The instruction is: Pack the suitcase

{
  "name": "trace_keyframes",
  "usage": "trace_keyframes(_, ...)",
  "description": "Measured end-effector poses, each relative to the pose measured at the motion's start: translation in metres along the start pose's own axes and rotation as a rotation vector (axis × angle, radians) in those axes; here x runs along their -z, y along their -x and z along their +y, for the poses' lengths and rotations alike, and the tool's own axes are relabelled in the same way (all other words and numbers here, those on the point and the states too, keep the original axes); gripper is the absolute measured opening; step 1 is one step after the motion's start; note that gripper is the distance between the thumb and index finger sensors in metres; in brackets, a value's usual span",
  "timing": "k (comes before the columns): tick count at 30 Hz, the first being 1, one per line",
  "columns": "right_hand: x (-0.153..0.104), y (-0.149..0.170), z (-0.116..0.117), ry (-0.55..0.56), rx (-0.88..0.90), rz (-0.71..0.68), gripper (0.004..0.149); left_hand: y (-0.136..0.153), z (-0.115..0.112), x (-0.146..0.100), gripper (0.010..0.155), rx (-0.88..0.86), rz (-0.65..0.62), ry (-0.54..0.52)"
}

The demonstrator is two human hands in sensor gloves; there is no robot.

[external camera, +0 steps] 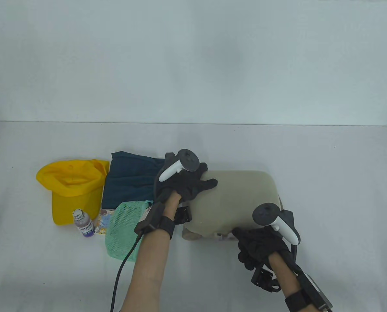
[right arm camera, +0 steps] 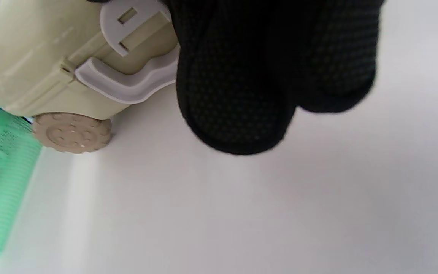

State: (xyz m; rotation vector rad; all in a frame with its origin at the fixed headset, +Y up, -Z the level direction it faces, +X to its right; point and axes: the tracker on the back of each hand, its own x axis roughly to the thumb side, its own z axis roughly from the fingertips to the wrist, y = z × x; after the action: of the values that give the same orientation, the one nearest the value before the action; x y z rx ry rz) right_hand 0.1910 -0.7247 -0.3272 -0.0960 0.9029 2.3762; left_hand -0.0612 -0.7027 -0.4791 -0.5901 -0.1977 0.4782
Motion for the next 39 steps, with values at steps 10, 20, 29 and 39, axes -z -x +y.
trace_keyframes(10, 0.008, 0.012, 0.019, -0.136, 0.36, -0.058, 0.075, 0.002, 0.0, 0.001, 0.089, -0.024, -0.027, 0.01)
trace_keyframes(20, 0.01, 0.01, 0.021, -0.072, 0.254, -0.052, 0.065, 0.002, 0.002, 0.003, 0.089, -0.011, -0.031, 0.006)
trace_keyframes(29, -0.009, -0.005, 0.003, -0.059, 0.002, -0.124, 0.06, -0.013, 0.005, -0.011, 0.089, 0.174, -0.004, -0.106)
trace_keyframes(39, -0.046, -0.022, -0.055, 0.1, 0.238, -0.323, 0.065, -0.032, -0.003, -0.096, 0.086, 0.162, -0.129, -0.291)
